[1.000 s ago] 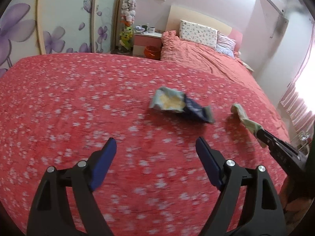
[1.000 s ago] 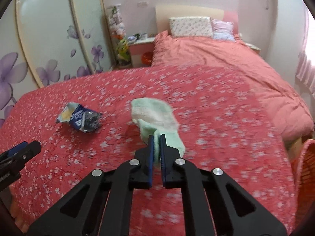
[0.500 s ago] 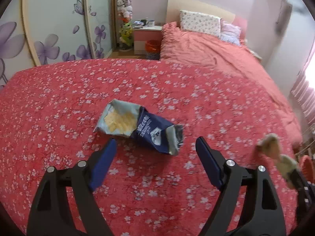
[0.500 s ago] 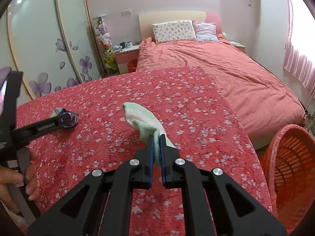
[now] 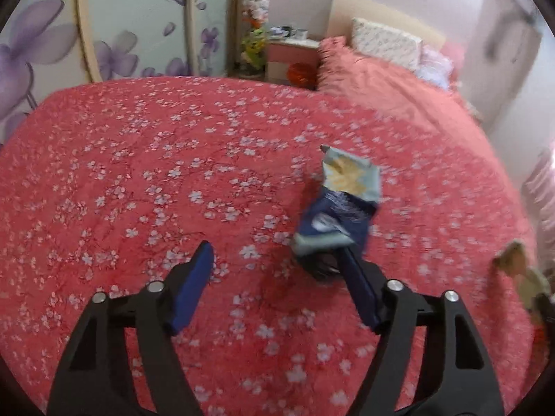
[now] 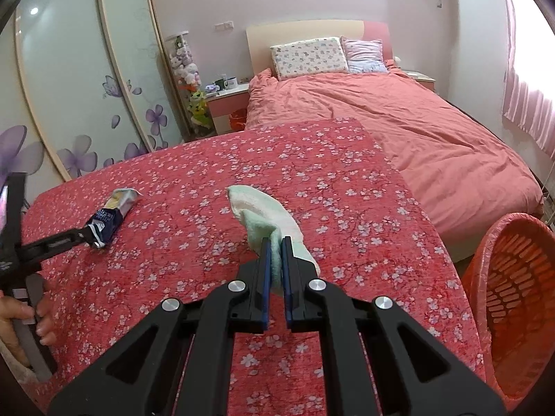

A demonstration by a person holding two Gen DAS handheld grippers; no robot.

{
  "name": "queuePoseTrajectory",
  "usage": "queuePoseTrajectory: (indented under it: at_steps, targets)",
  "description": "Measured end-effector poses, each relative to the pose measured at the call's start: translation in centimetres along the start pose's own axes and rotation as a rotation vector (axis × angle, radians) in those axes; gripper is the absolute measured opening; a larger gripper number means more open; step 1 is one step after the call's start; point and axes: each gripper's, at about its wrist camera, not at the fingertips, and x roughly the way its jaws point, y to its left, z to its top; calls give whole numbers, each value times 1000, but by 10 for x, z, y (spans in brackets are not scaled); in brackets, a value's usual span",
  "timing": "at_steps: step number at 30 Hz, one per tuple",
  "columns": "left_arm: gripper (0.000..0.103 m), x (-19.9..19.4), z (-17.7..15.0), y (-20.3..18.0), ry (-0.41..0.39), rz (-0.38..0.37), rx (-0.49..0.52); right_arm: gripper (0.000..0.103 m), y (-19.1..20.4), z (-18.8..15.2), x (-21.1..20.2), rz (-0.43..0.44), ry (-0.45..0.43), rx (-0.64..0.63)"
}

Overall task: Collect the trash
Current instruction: 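Grasp the pale green sock with the right tool while the left tool grasps the blue crisps bag, then carry the sock and crisps bag over the orange basket with both tools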

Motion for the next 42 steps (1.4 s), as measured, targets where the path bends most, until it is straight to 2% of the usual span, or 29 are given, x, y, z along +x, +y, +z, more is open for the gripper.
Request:
queuePoseTrajectory:
  at_steps: [2,5,10,14,16,19,21,27,31,42]
  targets:
    - [86,-14,-1,-1,-37,-34,12,6,1,-1,0,3,2,1]
    - [90,-22,-1,-14,-61,-51,52,6,3,-1,-2,4,2,0]
    - [90,-6,10,-39,-57,21,115,6,-1,-2,-5,-1,-2,1]
    - [90,22,18,-46,-5,66,119,6,-6,-2,-7,-4,-4,6]
    - [87,30,19,-47,6,73,117,6,-7,-2,-6,-5,-5,7]
    - [77,40,21,-46,23,71,103,6,-10,-3,-5,-5,-4,9]
    - [62,45,21,-44,38,59,92,6,-11,-4,-4,-5,-3,12]
    - [40,43,22,-43,10,31,104,6,-14,-4,-3,-2,-5,18]
    - [39,31,21,-51,-26,26,133,6,-14,-3,-10,1,-21,21]
    - [38,-30,6,-78,-100,-56,195,6,-23,2,-48,-1,-88,35]
